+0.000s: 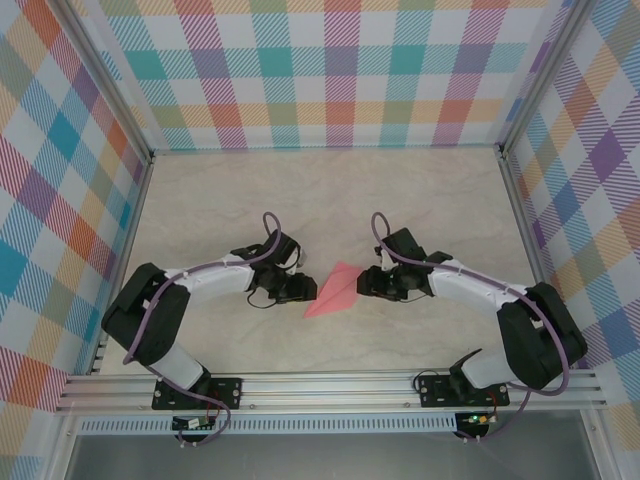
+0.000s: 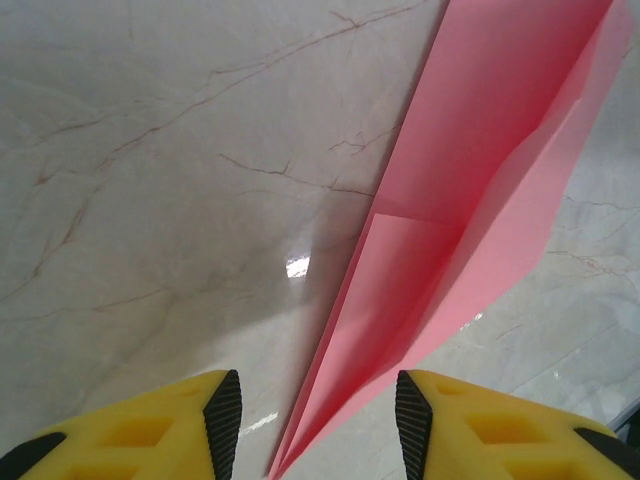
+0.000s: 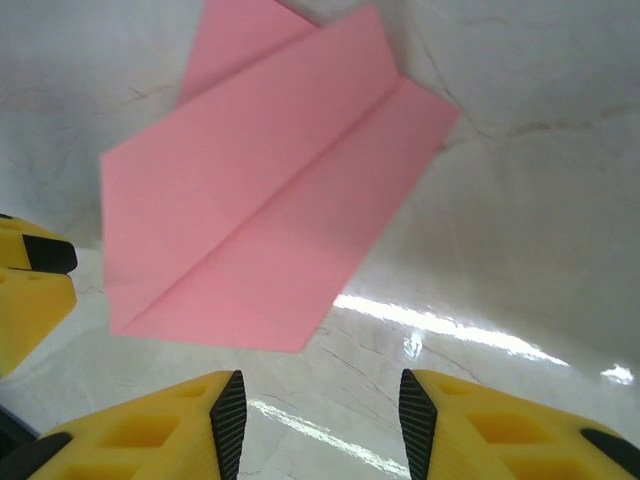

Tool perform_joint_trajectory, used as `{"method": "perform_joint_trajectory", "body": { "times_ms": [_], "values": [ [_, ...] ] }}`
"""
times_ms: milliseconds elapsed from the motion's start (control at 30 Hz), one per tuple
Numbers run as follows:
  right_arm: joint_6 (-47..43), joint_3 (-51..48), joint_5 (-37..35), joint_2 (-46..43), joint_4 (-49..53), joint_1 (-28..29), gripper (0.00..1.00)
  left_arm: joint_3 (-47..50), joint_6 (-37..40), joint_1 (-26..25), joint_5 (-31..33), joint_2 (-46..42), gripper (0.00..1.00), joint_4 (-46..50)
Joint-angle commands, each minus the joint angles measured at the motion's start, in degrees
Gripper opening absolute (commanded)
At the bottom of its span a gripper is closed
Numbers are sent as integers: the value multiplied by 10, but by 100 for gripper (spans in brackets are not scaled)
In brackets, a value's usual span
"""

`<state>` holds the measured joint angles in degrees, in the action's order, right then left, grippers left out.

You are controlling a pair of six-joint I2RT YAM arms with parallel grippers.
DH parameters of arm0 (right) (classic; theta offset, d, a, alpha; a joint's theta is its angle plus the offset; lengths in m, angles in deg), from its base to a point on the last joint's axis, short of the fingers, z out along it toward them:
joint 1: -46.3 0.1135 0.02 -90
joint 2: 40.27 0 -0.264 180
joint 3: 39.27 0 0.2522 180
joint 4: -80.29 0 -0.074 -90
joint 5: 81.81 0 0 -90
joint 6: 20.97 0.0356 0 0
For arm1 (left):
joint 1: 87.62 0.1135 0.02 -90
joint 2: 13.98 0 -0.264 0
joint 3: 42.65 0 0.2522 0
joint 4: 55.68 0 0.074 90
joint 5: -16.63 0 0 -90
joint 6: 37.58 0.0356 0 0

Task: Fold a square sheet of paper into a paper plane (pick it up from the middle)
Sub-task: Turn over the paper at the center of the table.

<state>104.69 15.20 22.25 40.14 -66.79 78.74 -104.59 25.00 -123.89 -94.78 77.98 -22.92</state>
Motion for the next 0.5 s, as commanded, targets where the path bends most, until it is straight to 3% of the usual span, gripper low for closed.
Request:
{"method": "perform_joint_trajectory", "body": {
  "times_ms": [0, 100, 467],
  "values": [
    [53, -15, -2, -13, -2, 1, 47, -24, 14, -14, -11, 25, 47, 7],
    [69, -23, 0, -12, -11, 1, 48, -37, 14, -24, 11, 40, 46, 27],
    [95, -51, -11, -26, -31, 1, 47, -27, -24, -69, -9, 39, 42, 13]
  ]
}}
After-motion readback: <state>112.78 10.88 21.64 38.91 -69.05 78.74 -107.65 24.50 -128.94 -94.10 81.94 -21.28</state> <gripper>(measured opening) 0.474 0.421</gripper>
